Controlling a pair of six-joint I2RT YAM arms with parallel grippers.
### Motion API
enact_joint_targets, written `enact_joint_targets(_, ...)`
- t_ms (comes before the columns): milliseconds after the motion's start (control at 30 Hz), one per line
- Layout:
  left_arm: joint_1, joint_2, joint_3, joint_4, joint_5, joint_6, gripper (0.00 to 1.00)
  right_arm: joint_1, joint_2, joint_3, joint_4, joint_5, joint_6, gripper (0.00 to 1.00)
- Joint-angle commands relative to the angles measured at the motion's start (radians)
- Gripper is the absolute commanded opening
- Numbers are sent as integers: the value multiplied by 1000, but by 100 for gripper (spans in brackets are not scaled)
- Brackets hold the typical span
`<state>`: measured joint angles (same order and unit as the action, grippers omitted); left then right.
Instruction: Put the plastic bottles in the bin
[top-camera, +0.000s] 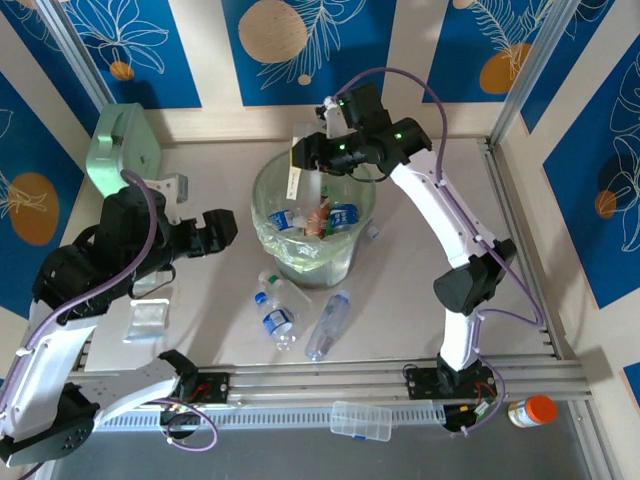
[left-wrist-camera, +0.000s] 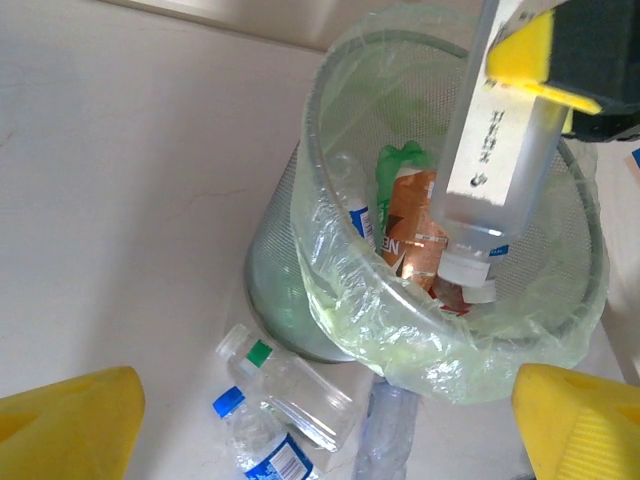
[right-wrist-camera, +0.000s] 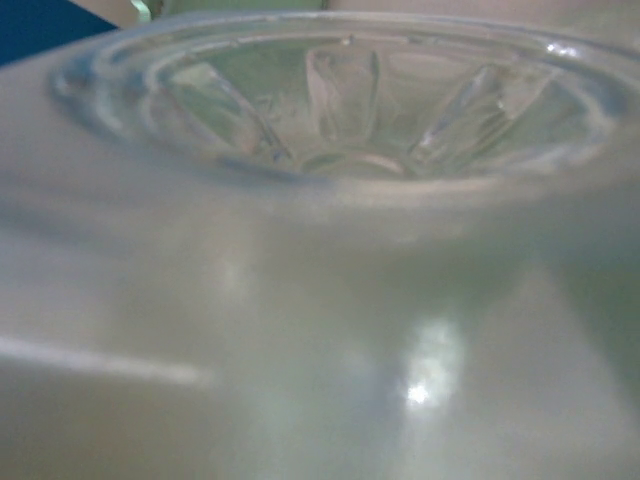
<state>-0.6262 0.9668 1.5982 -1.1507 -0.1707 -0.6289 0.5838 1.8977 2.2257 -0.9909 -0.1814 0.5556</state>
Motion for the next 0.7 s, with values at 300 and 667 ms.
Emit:
enact_joint_targets(300,12,-7,21,-58,-62,30,95,66,138,48,-129,16,-53,55)
enact_joint_targets(667,13,13,23,-61,-64,37,95,122,220,42,-212,158,-121,60)
